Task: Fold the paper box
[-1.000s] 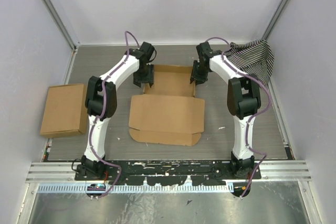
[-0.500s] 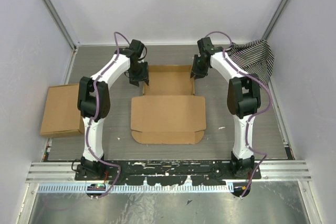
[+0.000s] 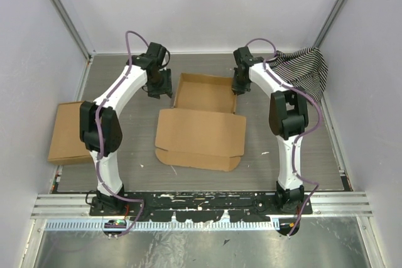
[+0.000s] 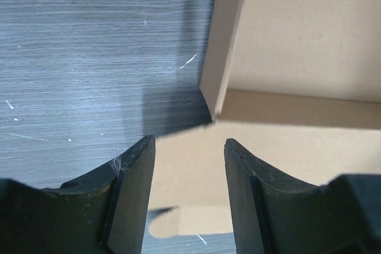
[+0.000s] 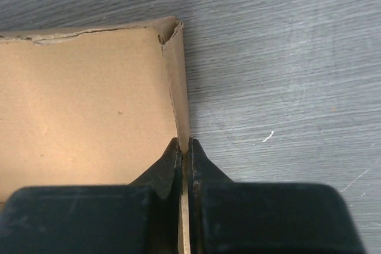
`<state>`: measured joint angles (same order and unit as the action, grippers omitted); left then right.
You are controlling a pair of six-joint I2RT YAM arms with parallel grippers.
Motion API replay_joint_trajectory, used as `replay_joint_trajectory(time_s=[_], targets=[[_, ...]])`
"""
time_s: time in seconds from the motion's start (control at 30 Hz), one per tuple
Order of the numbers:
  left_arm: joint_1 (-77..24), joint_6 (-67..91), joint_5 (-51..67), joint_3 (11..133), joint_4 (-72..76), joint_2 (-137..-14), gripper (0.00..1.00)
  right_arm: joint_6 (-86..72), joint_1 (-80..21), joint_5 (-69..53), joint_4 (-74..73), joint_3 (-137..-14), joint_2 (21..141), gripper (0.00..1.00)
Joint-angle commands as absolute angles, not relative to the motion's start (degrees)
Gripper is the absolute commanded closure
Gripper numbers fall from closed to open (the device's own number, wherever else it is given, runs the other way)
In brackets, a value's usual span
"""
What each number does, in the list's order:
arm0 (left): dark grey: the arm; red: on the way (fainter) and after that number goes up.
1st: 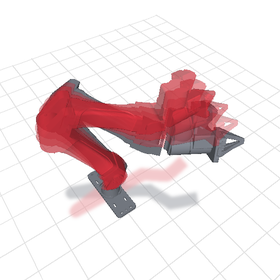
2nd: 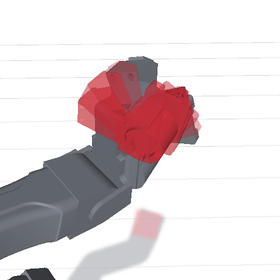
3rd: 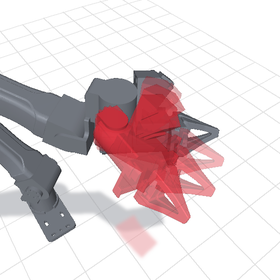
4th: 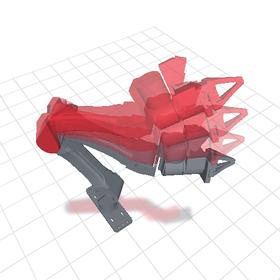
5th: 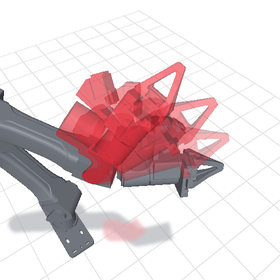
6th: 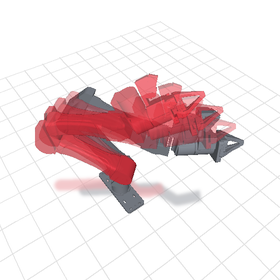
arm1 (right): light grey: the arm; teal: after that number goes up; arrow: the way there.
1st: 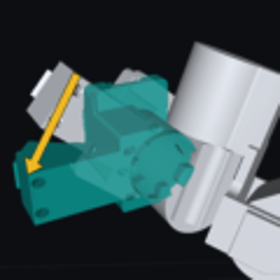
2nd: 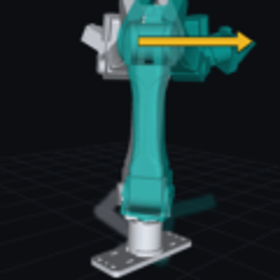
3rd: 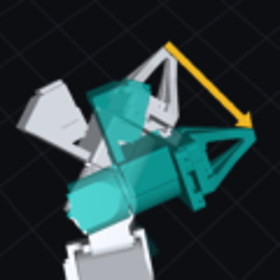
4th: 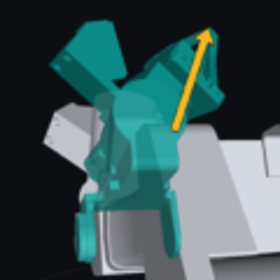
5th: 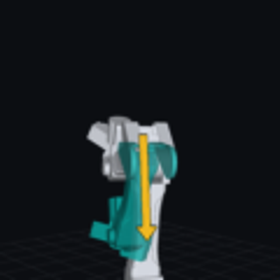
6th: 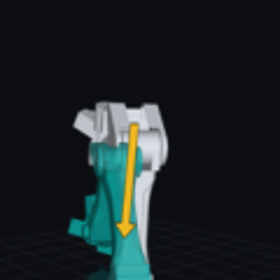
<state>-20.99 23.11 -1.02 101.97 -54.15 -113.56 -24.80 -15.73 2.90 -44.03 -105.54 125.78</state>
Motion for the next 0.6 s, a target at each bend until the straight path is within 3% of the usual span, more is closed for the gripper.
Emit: replay_joint_trajectory(time_s=[0.0, 0.27, 0.43, 0.57], targets=[[-21.03, 22.35, 0.28, 100.60, -54.43, -108.86, 0.44, -27.30, -16.82, 10.90, -45.45, -107.31, 125.81, 0.99], [-20.97, 24.16, 0.62, 97.84, -53.64, -103.85, 0.44, -43.41, -17.01, 6.68, -41.81, -90.95, 113.94, 0.98], [-21.01, 25.03, 1.32, 97.70, -53.87, -101.69, 0.44, -44.44, -17.92, 1.12, -42.18, -82.94, 102.16, 0.72], [-20.99, 24.95, 1.14, 96.72, -54.04, -99.46, 0.44, -33.29, -17.93, 1.77, -47.02, -84.05, 97.59, 0.58]])
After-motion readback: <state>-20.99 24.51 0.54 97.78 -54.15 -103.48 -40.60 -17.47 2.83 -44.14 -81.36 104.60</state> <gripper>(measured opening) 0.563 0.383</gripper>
